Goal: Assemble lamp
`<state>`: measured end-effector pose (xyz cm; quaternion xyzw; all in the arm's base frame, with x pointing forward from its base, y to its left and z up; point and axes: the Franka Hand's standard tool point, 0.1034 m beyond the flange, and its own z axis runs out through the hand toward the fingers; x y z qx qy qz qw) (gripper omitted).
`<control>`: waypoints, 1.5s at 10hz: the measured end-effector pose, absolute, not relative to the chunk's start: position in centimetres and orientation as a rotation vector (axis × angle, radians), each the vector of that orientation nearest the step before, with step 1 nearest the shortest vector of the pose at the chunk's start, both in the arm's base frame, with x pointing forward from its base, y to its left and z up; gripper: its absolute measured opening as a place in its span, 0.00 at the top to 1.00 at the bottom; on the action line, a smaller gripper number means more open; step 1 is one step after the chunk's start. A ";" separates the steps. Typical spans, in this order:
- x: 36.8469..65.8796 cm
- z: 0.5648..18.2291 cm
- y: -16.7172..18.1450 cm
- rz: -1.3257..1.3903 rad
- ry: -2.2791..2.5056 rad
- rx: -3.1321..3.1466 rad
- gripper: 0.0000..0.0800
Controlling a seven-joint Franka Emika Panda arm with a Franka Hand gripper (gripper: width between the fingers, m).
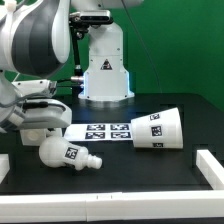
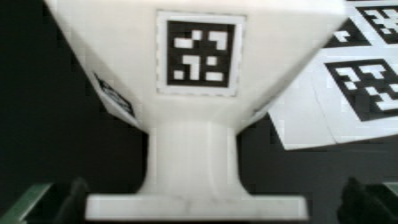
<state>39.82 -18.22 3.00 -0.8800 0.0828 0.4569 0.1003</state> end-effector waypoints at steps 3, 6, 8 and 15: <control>39.1 2.3 -18.1 1.360 0.223 -2.577 0.13; 38.7 1.7 -17.8 1.351 0.195 -2.579 0.18; 38.8 1.7 -17.7 1.351 0.183 -2.579 0.33; 44.3 9.6 -13.0 1.158 0.038 -2.718 0.33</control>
Offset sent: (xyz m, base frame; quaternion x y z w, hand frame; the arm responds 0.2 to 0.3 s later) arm -0.0203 -0.0004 -0.0088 0.0106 -0.0048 0.0206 0.9997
